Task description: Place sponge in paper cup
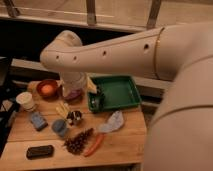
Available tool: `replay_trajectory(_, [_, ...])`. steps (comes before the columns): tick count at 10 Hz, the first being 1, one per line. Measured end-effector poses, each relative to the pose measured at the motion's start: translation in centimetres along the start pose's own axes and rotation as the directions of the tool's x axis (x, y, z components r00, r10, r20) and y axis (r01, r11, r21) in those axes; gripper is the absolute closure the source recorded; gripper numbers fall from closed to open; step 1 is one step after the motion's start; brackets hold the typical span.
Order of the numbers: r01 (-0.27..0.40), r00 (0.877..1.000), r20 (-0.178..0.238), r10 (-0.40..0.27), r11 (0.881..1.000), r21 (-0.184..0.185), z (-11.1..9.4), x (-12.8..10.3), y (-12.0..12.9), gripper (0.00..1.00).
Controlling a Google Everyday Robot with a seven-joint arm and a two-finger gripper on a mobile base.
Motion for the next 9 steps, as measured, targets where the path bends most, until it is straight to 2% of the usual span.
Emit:
replay_trajectory(2, [0.083,0.996,0.03,-0.083,0.997,-0.005,-0.4,-2.1,4.4,0.2])
replay_trajectory(4, [0.166,0.985,0.051,-0.165,0.986,-0.018,-0.4,-3.9,8.7,0.2])
replay_trajectory(5, [0.215,0.975,0.06,-0.212,0.976,-0.035,-0.2,-4.5,11.4,0.2])
replay_trajectory(7, [0.306,0.951,0.077,-0.3,0.947,-0.096,0.7,-5.0,16.2,0.2])
replay_trajectory(9, [0.393,0.919,0.091,-0.383,0.909,-0.14,2.3,-4.4,20.8,0.2])
